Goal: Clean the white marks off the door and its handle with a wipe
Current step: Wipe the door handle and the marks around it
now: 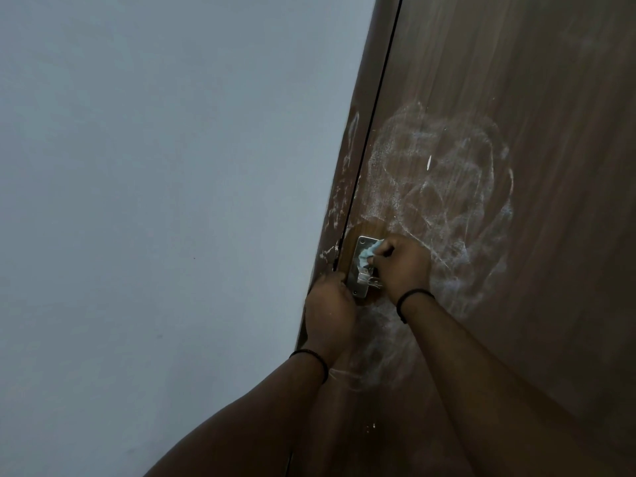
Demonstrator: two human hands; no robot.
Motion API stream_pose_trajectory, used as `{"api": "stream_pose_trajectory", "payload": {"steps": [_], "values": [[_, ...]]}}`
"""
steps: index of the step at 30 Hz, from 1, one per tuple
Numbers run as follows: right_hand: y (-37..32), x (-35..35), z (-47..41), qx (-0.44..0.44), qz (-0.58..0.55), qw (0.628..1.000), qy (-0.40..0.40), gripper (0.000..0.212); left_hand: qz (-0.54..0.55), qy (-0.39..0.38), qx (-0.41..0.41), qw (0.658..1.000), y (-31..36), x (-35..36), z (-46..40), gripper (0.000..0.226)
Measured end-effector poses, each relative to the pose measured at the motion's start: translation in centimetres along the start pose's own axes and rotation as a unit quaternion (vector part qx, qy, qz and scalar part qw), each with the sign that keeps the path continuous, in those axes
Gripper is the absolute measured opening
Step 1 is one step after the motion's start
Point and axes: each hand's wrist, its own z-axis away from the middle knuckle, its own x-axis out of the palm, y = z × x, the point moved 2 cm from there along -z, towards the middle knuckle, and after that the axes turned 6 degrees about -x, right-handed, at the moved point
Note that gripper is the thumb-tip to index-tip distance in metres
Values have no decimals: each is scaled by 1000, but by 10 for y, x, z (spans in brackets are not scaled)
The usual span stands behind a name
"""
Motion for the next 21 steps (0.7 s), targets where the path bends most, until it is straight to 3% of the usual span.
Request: {"api": "stream_pose_trajectory", "payload": {"steps": [4,7,10,15,21], "values": [[-8,0,1,3,-8,999,34,22,14,19,-7,1000,2,-2,1,23],[-13,5,6,-23,14,1000,-8,20,24,20,-5,1000,0,-1,3,18],[-5,1,5,18,19,998,-53,20,22,27,-15,999,0,-2,4,19],[1,-14,-4,33,37,998,-45,33,3,34,-3,999,6,-2,3,24],[1,-11,1,-33,53,996,-63,10,5,30,-10,999,10,0,0,28]]}}
